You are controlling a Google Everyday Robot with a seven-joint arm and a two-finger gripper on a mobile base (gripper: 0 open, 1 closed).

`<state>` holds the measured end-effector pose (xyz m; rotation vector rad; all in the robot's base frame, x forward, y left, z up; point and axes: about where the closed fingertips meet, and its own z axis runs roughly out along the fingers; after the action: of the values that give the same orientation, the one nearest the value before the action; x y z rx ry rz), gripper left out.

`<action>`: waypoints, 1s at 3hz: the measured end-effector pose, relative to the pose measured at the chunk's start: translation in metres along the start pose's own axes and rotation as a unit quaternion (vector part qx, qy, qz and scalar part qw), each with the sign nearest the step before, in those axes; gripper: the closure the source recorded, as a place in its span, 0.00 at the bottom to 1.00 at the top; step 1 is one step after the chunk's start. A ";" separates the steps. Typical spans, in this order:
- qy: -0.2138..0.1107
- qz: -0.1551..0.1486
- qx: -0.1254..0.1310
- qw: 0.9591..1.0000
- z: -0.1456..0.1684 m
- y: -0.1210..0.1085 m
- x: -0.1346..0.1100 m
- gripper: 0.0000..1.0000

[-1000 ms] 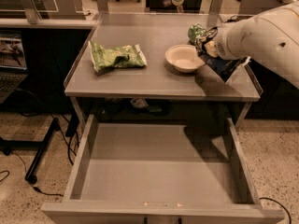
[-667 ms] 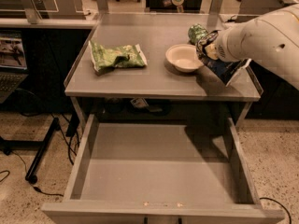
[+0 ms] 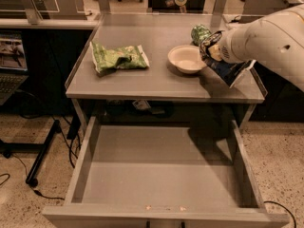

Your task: Pick blue chip bag from top drawer and place on counter

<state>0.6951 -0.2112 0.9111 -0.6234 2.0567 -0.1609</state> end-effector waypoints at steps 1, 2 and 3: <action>0.000 0.000 0.000 1.000 0.000 0.000 0.000 0.35; 0.000 0.000 0.000 1.000 0.000 0.000 0.000 0.12; 0.000 0.000 0.000 1.000 0.000 0.000 0.000 0.00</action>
Offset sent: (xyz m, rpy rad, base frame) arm 0.0000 0.0000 0.0000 0.0000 0.0000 0.0000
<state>0.6951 -0.2111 0.9111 -0.6235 2.0567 -0.1608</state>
